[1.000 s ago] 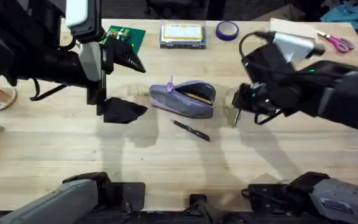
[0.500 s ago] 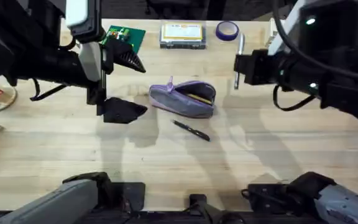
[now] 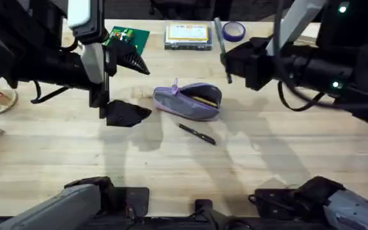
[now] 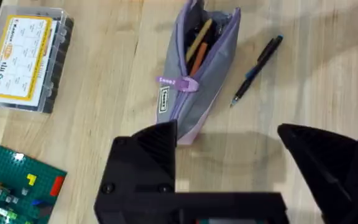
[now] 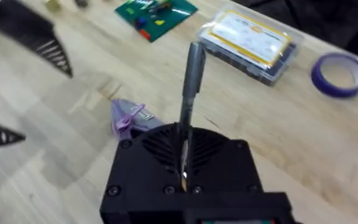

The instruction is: Unzip the bag, pick up the pens from the table one at a time and place them inside, then zip the bag closed.

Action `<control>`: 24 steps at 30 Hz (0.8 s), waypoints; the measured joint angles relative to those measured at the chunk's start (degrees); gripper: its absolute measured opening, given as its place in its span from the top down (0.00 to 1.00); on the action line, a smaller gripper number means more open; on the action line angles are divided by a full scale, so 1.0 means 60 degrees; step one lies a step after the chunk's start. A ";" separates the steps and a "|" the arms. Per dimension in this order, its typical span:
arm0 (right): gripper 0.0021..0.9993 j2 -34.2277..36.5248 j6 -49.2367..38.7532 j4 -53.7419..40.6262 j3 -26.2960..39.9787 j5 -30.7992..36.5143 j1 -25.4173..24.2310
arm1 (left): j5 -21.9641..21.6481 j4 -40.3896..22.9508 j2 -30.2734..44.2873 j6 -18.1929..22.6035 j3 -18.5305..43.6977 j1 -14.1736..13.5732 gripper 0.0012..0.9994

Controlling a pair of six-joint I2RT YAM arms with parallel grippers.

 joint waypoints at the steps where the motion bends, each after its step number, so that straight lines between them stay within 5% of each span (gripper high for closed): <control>1: 0.97 0.0000 -0.0259 0.0000 0.0000 -0.0029 0.0092 | 0.0000 -0.0003 0.0000 0.0000 0.0000 0.0000 0.01; 13: 0.97 0.0723 -0.3527 -0.0433 0.0000 -0.0169 0.1285 | 0.0000 0.0000 0.0000 0.0000 0.0004 0.0000 0.01; 24: 0.97 0.1694 -0.4389 -0.0851 0.0000 -0.0166 0.1327 | 0.0000 0.0000 0.0000 0.0000 0.0000 0.0000 0.01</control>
